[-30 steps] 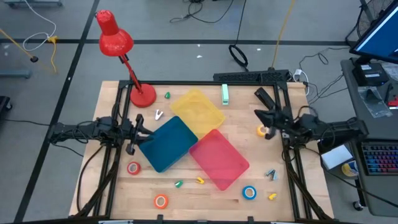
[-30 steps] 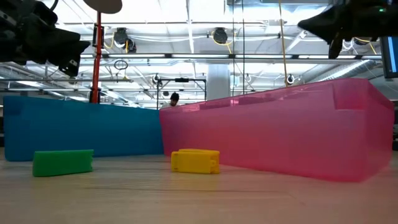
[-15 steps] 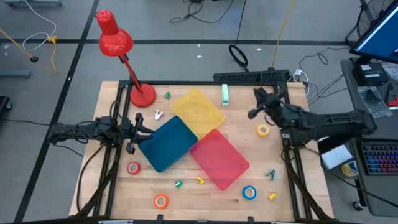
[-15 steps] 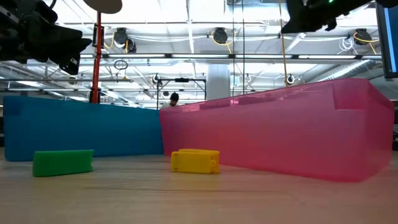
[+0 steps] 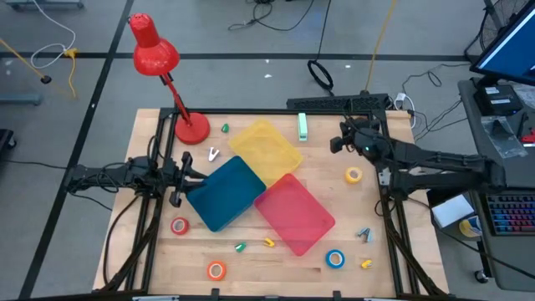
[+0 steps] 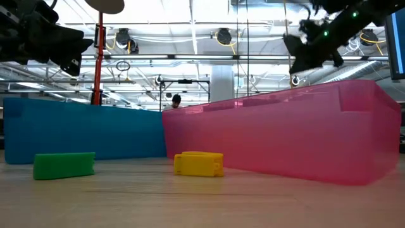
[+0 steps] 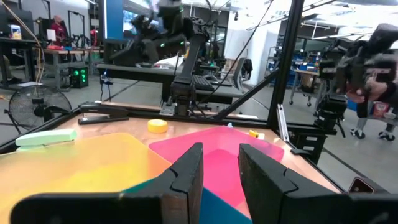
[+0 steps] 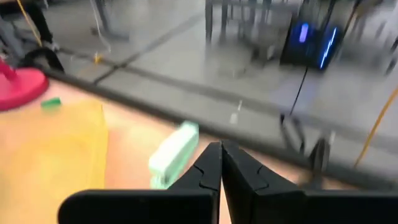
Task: Pick and place Stapler, Stapler remover, tape
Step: Put the large black stapler into the blue bin
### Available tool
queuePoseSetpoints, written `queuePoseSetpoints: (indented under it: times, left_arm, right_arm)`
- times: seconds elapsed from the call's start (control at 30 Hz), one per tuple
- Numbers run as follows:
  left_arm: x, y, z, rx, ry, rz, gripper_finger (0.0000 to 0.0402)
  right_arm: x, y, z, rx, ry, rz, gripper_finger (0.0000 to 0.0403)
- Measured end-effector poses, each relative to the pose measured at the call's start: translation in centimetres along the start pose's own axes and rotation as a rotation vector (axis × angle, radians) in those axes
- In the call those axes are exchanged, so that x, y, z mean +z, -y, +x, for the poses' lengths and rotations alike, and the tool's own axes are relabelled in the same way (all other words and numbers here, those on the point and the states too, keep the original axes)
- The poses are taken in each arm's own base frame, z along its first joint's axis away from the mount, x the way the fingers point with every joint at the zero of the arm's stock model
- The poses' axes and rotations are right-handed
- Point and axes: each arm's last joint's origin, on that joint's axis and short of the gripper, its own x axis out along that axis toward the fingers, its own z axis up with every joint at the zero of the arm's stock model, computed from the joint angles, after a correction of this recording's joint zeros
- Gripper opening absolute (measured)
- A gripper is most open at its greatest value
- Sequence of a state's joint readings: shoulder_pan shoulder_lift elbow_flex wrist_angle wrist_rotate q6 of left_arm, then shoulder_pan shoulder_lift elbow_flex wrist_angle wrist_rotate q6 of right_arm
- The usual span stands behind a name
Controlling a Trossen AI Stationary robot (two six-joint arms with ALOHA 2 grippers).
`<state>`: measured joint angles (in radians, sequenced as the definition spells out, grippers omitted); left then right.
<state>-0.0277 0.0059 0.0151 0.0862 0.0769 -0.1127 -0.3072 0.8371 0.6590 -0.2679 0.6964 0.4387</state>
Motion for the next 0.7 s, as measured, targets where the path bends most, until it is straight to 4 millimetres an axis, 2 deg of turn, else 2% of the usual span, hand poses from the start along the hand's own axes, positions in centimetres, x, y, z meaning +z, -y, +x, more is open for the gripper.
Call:
queuePoseSetpoints:
  times: [0.23, 0.47, 0.7]
  left_arm:
    - [0.5, 0.1, 0.0, -0.005, 0.049, 0.004, 0.0104]
    - [0.5, 0.1, 0.0, -0.006, 0.052, 0.004, 0.0104]
    - [0.6, 0.1, 0.0, -0.006, 0.054, -0.025, 0.0104]
  right_arm:
    - [-1.3, 2.6, 1.9, 0.015, -0.299, 0.112, 0.0004]
    - [-1.4, 4.0, 3.4, -0.023, -0.357, 0.075, 0.0004]
    - [-1.8, 4.2, 4.3, -0.028, -0.401, -0.011, 0.0015]
